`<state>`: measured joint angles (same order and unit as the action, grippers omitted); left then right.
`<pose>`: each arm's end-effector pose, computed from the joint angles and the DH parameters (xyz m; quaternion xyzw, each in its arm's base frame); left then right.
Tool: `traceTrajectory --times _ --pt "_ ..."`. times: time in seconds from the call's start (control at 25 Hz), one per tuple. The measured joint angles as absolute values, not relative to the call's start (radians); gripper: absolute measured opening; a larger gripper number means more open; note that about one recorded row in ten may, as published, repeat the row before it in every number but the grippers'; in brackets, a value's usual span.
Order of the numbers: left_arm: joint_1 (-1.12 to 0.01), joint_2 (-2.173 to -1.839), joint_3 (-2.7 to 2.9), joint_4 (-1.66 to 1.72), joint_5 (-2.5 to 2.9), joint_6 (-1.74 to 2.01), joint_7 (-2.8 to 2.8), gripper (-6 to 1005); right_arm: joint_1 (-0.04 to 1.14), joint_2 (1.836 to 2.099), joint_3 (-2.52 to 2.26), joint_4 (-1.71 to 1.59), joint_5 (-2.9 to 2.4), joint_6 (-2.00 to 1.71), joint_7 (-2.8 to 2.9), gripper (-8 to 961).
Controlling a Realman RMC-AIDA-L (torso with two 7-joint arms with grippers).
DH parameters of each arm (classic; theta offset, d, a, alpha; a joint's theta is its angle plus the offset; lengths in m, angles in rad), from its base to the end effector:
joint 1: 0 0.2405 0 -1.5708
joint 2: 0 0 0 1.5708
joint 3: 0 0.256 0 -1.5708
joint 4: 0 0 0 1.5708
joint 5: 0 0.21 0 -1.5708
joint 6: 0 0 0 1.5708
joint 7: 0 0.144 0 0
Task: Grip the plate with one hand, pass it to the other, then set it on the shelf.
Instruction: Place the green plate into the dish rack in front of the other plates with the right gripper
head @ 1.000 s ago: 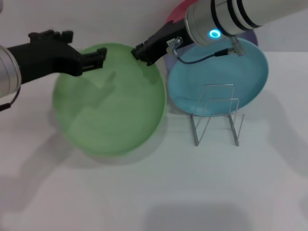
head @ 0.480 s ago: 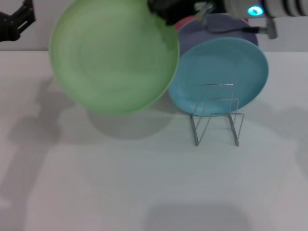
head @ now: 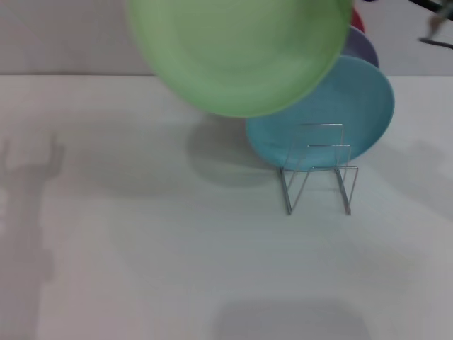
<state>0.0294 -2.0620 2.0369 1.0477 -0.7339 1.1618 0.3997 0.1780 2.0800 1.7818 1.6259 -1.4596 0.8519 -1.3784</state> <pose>-0.2548 0.2830 0.0554 -0.5357 -0.1200 -0.3605 0.7541 0.1187 0.3460 0.0933 -0.8480 0.1062 0.3588 0.3753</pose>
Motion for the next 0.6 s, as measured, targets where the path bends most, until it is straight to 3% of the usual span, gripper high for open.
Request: traceTrajectory --times 0.16,0.6 --pt "-0.024 -2.063 2.048 0.872 -0.702 1.310 0.263 814 0.108 2.079 1.827 1.497 -1.212 0.931 -1.676 21" --pt "-0.071 -2.065 2.057 0.670 -0.671 1.430 0.129 815 0.094 2.083 1.957 1.019 -0.863 1.409 -2.435 21"
